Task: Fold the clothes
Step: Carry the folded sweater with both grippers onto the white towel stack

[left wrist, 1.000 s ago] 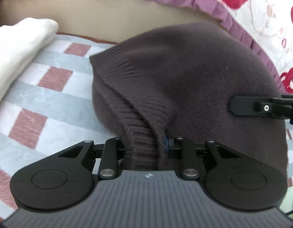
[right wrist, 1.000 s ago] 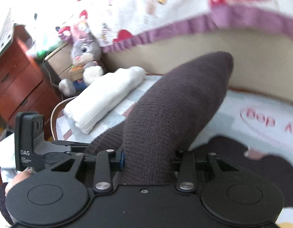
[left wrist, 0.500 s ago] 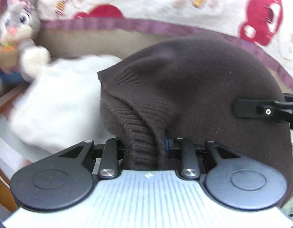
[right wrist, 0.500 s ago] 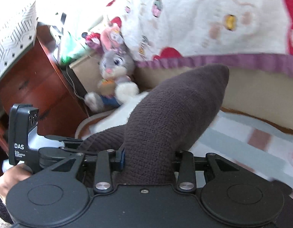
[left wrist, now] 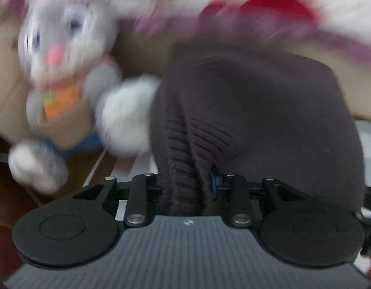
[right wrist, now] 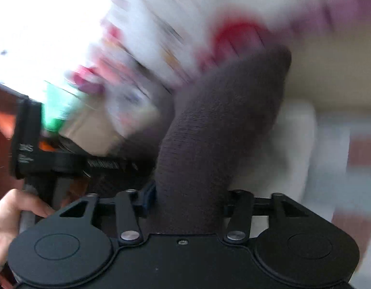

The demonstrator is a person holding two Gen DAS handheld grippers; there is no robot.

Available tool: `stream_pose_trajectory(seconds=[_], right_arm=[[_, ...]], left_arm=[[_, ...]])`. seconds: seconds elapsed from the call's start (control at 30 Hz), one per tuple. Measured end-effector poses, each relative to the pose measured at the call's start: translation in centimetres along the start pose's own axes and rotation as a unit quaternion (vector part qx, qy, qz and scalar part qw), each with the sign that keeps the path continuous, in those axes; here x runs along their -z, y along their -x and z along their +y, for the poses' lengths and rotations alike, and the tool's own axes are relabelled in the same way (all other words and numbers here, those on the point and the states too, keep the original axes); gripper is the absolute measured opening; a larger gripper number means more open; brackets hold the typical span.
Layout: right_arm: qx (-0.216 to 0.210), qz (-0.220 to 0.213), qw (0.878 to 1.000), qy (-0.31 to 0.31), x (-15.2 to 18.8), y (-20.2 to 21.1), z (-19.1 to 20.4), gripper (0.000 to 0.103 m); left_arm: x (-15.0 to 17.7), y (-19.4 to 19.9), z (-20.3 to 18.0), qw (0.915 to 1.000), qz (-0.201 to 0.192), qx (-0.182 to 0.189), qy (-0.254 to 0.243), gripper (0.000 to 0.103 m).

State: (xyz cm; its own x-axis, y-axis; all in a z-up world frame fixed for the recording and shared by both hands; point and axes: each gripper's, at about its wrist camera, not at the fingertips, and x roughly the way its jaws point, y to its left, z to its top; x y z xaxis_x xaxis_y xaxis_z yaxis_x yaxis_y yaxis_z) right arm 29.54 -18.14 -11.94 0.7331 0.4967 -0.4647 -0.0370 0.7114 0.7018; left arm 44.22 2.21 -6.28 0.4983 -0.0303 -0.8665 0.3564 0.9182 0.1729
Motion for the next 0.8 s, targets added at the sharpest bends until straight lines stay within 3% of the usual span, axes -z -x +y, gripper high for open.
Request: stream_pose_trajectory(seconds=[0.07,0.2,0.47,0.5,0.53,0.57,0.7,0.77,0.8], right_arm=[[-0.031,-0.003,1.0,-0.004,0.7,0.4,-1.8,0.062],[-0.074,0.016,0.997,-0.02,1.9,2.6,-3.8,0.075],[-0.119,0.066,0.991,-0.009,5.1,2.8,-3.1,0.075],[-0.117,0.07,0.991,-0.008,5.3,2.3,-2.7,0.07],[-0.115,0.074,0.991,-0.007,5.4,1.7,-2.4,0.043],[-0.124,0.076,0.989,-0.019,5.2,1.7,-2.0,0.031],[-0.183,0.074,0.975,-0.101,4.5,3.4,0.8,0.029],[-0.189,0.088,0.974,-0.085,4.7,3.4,2.8,0.029],[-0.18,0.098,0.977,-0.051,5.3,2.9,3.8,0.029]], left_arm=[[0.9,-2.7,0.6,0.9997,0.004,-0.001,0.023,0.038],[2.0,-3.0,1.2,0.9991,-0.035,0.011,0.019,0.046],[5.1,-0.2,3.5,0.995,-0.081,0.033,0.049,0.047],[5.5,0.0,3.7,0.9949,-0.079,0.032,0.053,0.047],[5.8,0.3,3.9,0.9949,-0.08,0.029,0.055,0.047],[6.0,0.7,4.0,0.9949,-0.081,0.026,0.055,0.047],[6.4,3.3,4.8,0.9921,-0.107,0.026,0.06,0.047],[6.4,4.2,5.5,0.9895,-0.117,0.043,0.074,0.047],[6.4,3.8,5.7,0.9909,-0.096,0.047,0.082,0.047]])
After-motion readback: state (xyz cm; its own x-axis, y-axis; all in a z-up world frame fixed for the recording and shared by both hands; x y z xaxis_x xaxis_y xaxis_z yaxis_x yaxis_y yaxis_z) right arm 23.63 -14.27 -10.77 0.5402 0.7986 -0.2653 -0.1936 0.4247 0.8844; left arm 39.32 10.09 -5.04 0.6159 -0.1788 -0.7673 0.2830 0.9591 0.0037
